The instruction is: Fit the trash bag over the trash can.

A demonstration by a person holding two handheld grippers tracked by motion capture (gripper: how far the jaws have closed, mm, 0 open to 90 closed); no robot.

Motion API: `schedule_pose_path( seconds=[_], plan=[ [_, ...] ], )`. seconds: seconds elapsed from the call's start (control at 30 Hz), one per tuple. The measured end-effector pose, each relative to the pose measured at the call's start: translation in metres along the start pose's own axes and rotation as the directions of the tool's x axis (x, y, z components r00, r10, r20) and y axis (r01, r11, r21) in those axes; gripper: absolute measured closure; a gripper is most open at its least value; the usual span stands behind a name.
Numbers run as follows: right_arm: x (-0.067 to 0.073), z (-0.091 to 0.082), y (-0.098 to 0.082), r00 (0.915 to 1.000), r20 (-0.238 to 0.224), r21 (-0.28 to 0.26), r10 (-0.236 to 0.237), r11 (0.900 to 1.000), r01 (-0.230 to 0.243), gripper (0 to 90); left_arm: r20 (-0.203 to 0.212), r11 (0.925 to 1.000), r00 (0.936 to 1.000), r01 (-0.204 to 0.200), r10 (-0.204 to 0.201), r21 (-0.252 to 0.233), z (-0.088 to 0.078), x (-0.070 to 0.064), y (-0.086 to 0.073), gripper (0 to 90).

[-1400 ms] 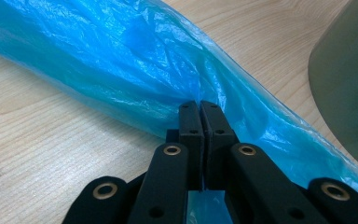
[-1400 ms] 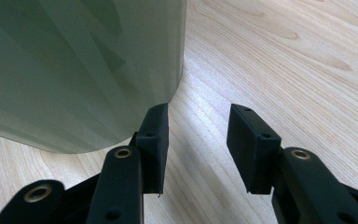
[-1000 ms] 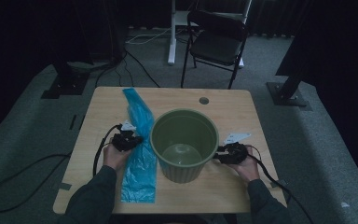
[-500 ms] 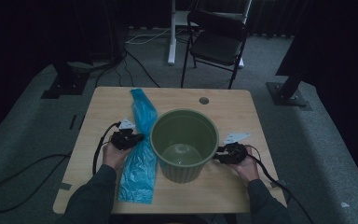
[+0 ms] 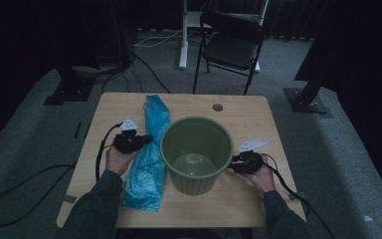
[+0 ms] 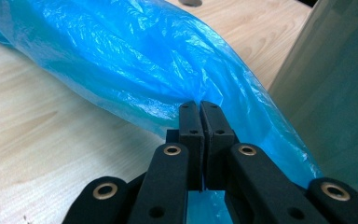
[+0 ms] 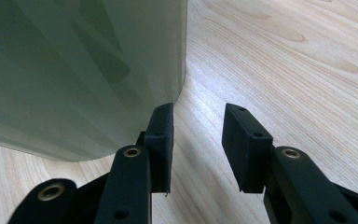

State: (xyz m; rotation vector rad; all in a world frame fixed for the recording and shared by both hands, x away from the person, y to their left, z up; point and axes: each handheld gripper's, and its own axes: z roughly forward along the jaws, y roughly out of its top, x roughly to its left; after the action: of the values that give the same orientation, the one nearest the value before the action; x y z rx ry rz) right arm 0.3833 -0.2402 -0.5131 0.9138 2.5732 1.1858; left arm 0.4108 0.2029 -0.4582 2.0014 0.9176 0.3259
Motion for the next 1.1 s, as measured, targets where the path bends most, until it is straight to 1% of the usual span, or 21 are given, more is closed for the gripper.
schedule_pose_path(
  seconds=[0.2, 0.37, 0.43, 0.47, 0.53, 0.67, 0.77, 0.93, 1.1],
  plan=[
    [0.000, 0.000, 0.001, 1.0000, 0.001, -0.007, 0.003, 1.000, -0.003, 66.3, 0.019, 0.9994, 0.9994, -0.028, 0.029, -0.017, -0.008, -0.001, 0.012, 88.2],
    [-0.001, -0.001, 0.002, 1.0000, -0.004, -0.014, 0.008, 1.000, -0.008, 69.3, 0.028, 0.9984, 0.9988, -0.039, 0.041, -0.041, -0.015, -0.001, 0.023, 88.2],
    [-0.002, -0.001, 0.002, 1.0000, -0.005, -0.015, 0.008, 1.000, -0.008, 72.1, 0.028, 0.9982, 0.9988, -0.040, 0.041, -0.046, -0.016, -0.001, 0.024, 88.2],
    [-0.002, -0.002, 0.002, 0.9997, -0.021, -0.017, 0.012, 1.000, -0.012, 74.7, 0.029, 0.9976, 0.9985, -0.044, 0.046, -0.054, -0.019, -0.001, 0.029, 88.2],
    [-0.002, -0.002, 0.003, 0.9993, -0.033, -0.019, 0.015, 1.000, -0.016, 75.9, 0.029, 0.9971, 0.9981, -0.052, 0.054, -0.056, -0.020, -0.002, 0.032, 88.2],
    [-0.002, -0.003, 0.003, 0.9991, -0.041, -0.019, 0.015, 1.000, -0.016, 76.3, 0.032, 0.9966, 0.9977, -0.057, 0.059, -0.058, -0.021, -0.003, 0.035, 88.1],
    [-0.002, -0.002, 0.003, 0.9988, -0.047, -0.018, 0.012, 1.000, -0.013, 75.4, 0.041, 0.9955, 0.9966, -0.069, 0.072, -0.065, -0.025, -0.005, 0.042, 88.2],
    [-0.001, 0.000, 0.004, 0.9984, -0.056, -0.011, 0.011, 1.000, -0.012, 73.9, 0.038, 0.9938, 0.9956, -0.083, 0.086, -0.074, -0.030, -0.007, 0.047, 88.2],
    [0.001, 0.001, 0.004, 0.9977, -0.067, -0.002, 0.002, 1.000, -0.002, 73.0, 0.047, 0.9910, 0.9943, -0.091, 0.096, -0.098, -0.037, -0.010, 0.055, 88.2]
  ],
)
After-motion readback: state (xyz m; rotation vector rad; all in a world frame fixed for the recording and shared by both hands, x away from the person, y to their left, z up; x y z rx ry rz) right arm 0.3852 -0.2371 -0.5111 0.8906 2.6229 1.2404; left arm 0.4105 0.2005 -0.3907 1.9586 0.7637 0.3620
